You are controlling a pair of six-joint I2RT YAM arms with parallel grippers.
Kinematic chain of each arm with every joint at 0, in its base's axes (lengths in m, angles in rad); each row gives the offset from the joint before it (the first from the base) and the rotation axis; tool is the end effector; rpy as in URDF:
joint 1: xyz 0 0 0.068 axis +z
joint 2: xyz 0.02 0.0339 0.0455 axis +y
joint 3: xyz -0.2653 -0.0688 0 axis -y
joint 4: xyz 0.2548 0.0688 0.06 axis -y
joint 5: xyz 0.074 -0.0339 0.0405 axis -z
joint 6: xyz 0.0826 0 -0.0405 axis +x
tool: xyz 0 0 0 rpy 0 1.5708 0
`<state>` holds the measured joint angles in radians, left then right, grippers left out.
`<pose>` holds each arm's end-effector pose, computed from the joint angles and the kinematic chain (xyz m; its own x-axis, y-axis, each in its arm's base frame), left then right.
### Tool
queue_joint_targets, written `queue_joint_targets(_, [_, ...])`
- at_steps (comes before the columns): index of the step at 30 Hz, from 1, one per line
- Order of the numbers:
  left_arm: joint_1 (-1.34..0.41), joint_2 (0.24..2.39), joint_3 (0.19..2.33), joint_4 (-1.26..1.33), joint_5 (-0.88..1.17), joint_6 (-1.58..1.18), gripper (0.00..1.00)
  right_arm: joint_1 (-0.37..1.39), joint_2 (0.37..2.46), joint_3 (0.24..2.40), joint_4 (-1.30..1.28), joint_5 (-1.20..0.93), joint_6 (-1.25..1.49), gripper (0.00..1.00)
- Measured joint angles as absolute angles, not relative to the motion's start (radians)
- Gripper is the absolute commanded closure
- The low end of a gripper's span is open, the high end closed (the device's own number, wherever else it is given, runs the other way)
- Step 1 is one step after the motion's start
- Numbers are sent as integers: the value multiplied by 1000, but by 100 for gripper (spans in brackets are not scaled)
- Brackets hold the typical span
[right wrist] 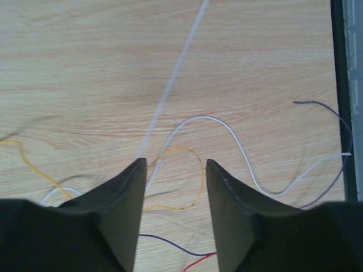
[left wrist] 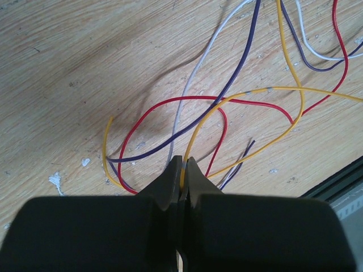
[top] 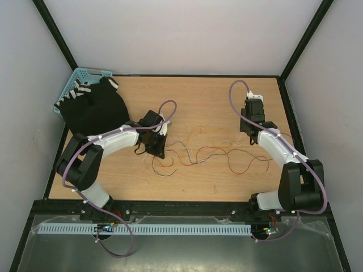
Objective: Zip-tie the wires
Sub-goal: Straighten the cable at the center of the board, then pick up the ribbon at the center of the board.
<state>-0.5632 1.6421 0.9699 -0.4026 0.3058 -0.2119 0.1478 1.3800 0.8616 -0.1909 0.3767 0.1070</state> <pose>0.2813 -0.2070 0.1320 -0.8596 0.3056 -0.4096 0.4598 0.8123 -0.3589 0.3360 0.0193 0.2016 -0.6257 0.0073 -0.7801 0.2072 0.9656 -0.1572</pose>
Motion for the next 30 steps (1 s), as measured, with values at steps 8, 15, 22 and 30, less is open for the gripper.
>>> queue_joint_targets(8, [-563, 1639, 970, -403, 294, -209, 70, 146, 1377, 943, -193, 302, 130, 28])
queue_joint_targets(15, [-551, 1570, 946, -409, 299, -210, 48, 92, 1456, 1007, -165, 282, 170, 27])
queue_joint_targets(22, [-504, 1444, 927, -440, 314, -210, 35, 20, 1577, 1016, -125, 258, 224, 30])
queue_joint_targets(30, [-488, 1203, 925, -440, 308, -187, 24, -40, 1774, 1155, -72, 258, 252, 34])
